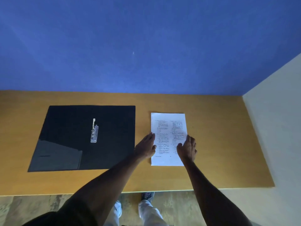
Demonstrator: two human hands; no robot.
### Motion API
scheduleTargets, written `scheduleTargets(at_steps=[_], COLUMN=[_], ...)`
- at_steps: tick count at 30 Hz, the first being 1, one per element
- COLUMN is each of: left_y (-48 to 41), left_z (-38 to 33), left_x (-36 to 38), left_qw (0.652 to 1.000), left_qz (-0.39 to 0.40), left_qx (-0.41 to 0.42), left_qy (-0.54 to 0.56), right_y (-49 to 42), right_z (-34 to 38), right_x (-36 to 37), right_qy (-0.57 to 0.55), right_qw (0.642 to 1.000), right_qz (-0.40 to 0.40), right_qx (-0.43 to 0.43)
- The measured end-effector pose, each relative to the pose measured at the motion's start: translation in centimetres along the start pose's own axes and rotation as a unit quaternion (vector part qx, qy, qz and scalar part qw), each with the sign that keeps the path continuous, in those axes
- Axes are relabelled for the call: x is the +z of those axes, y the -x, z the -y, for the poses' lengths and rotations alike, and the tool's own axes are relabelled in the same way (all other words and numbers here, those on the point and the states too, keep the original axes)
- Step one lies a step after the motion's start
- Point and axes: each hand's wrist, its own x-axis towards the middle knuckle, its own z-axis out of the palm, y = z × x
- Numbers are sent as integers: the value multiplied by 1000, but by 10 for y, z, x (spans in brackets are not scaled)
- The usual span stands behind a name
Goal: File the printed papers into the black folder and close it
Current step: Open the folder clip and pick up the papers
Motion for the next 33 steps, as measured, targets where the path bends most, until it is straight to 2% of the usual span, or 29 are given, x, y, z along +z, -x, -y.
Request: scheduleTargets(at_steps=[6, 11, 16, 23, 26, 29, 31, 33], left_y=[-9, -8, -4, -4, -4, -3, -4, -11], left_z=[-23, -28, -25, -27, -24, -23, -23, -17], left_x=[14, 13, 8, 8, 8, 2, -4, -10], left_qw=[997, 997, 998, 997, 993, 981, 962, 922], left_qz=[19, 19, 29, 49, 46, -16, -57, -73], left_qx=[-53, -64, -50, -49, -56, -52, -53, -99], left_qy=[47, 50, 22, 34, 89, 188, 260, 366], right_y=[-26, -47, -48, -33, -27, -21, -16, -8], right_z=[-13, -13, -18, -10, -11, -17, -20, -19], right_x=[-13, -14, -14, -24, -24, -28, -36, -49], right_qy=[-57, -134, -142, -281, -284, -303, -328, -364], right_qw=[997, 983, 983, 953, 954, 948, 938, 920], right_qz=[51, 74, 69, 97, 90, 97, 100, 113], right_qx=[17, 98, 92, 63, 24, -7, -53, -91])
